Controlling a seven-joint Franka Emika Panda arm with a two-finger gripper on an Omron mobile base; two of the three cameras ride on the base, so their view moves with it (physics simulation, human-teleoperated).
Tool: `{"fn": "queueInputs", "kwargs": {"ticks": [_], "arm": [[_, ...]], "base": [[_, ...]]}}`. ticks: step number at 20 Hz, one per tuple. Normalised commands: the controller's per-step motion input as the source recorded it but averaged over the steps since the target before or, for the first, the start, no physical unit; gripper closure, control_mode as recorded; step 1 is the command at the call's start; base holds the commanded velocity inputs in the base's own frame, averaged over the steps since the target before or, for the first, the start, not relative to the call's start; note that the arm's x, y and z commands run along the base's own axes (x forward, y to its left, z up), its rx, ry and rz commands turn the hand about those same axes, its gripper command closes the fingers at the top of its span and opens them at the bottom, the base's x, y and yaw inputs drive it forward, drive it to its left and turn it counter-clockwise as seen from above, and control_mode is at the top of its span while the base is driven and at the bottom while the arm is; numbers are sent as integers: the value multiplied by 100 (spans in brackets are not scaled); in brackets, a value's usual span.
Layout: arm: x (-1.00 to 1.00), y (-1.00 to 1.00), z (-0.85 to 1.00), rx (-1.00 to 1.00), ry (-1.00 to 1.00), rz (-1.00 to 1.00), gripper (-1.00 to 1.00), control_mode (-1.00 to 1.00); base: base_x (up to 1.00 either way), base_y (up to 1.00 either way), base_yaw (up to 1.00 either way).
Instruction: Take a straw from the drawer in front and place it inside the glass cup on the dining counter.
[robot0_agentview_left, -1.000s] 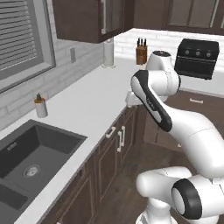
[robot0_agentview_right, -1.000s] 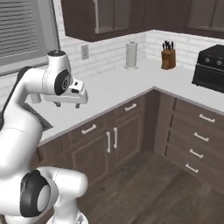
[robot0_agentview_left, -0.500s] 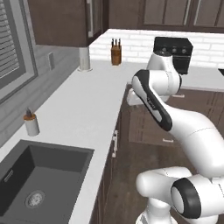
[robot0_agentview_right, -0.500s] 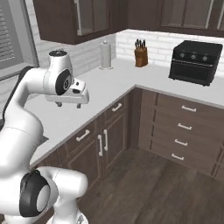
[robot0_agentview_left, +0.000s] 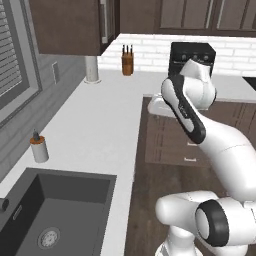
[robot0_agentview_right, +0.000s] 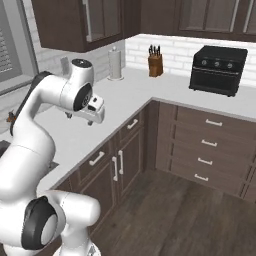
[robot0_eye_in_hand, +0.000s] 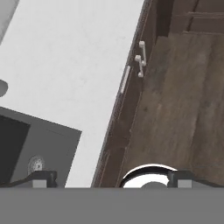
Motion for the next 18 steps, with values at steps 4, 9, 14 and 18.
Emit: {"fn": "queueInputs", "kwargs": {"ticks": [4,9,14,18], "arm": [[2,-61,-12,51,0,-8,-100,-100],[15,-55,-34,50,0,-3,-100,-100],[13,-44,-55,42,0,0,-100,-100],[26,-18,-76,35,0,2,-100,-100]], "base": [[0,0,0],[0,0,0],[0,0,0],[0,0,0]]}}
